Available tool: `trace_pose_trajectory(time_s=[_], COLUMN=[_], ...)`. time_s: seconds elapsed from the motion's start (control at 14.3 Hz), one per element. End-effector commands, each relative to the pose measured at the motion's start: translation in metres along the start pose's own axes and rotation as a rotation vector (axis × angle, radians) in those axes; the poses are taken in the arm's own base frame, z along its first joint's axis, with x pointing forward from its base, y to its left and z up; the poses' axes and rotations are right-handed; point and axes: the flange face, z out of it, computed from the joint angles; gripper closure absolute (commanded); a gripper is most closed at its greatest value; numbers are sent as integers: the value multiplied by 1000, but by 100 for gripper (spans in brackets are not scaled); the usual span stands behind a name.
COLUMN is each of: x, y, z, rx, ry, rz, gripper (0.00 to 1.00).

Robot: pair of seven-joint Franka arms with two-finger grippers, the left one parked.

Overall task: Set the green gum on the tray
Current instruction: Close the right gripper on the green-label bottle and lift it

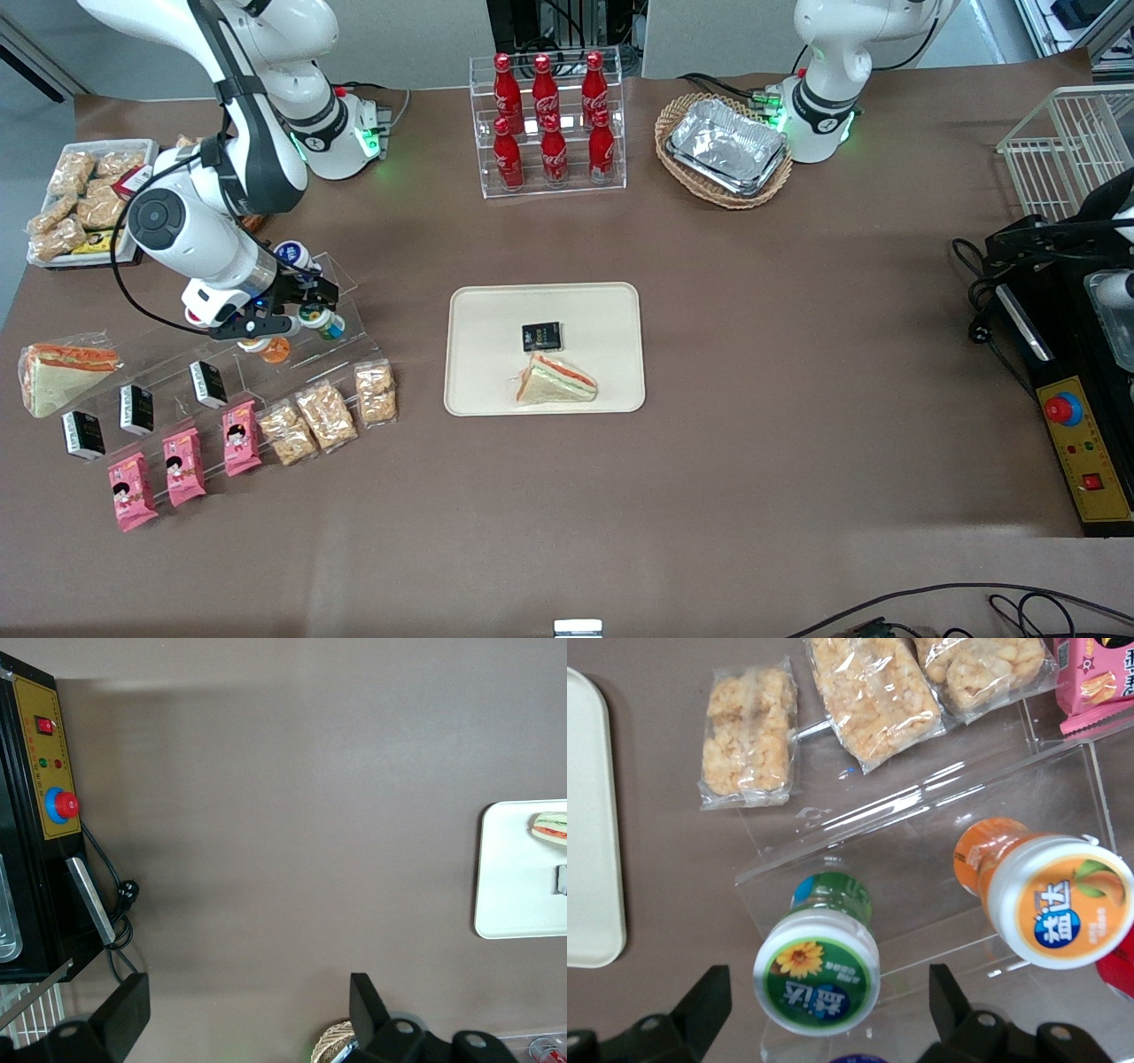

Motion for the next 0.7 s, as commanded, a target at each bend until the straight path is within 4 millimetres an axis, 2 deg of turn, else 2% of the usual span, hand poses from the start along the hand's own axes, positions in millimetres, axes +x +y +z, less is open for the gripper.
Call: trace_pose_trajectory(time_s=[0.0, 0.14, 0.21, 0.35, 0.63], x=[0, 0, 0, 0, 1], y=[-5, -11, -11, -12, -11], z=[8, 10, 9, 9, 8], rx=[13, 12, 13, 12, 12], ry=[22, 22, 25, 25, 28], rz=[-4, -16, -15, -18, -23], gripper=[2, 4, 9, 30, 54])
